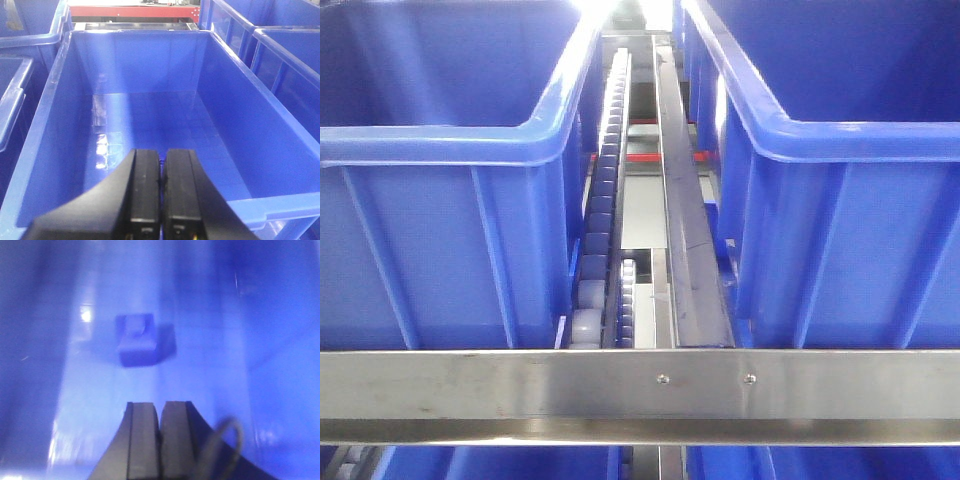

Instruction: Pick and sort blue part to right shelf

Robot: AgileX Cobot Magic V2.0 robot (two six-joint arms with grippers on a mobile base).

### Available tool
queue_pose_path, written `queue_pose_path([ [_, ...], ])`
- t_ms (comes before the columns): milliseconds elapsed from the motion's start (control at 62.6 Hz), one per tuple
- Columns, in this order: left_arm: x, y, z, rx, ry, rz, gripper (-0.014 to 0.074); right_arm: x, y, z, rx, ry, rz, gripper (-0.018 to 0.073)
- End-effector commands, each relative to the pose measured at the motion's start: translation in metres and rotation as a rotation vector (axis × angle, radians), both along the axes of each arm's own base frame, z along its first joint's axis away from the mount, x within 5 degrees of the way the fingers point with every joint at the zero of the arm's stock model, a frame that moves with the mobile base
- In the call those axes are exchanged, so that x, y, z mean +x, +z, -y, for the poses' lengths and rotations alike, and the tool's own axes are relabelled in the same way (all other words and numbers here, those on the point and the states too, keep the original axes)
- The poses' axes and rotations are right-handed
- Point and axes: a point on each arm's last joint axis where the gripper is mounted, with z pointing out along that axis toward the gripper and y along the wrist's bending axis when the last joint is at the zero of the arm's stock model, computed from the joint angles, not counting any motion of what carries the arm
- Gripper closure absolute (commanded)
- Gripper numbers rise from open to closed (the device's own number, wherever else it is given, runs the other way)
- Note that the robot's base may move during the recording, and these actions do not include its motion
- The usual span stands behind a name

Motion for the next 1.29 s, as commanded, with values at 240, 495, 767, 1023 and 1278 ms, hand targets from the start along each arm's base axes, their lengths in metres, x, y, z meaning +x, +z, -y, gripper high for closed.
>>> queue_pose_path([
  [240,-0.001,0.015,0.001,-0.034,-0.010,0.094,0.0472,-0.073,-0.001,0.009,0.010,0.037,0.384,0.0524],
  [495,-0.001,0.015,0.001,-0.034,-0.010,0.094,0.0472,-0.113,0.024,0.011,0.047,0.076,0.733,0.0524],
  [767,-0.001,0.015,0.001,-0.034,-0.010,0.094,0.0472,-0.116,0.032,0.009,0.057,0.102,0.829,0.0524],
  [1023,-0.001,0.015,0.001,-0.033,-0.010,0.092,0.0472,-0.116,0.032,0.009,0.057,0.102,0.829,0.0524],
  [1278,-0.018,0.003,-0.009,-0.017,0.101,0.180,0.0472,-0.116,0.032,0.009,0.057,0.102,0.829,0.0524],
])
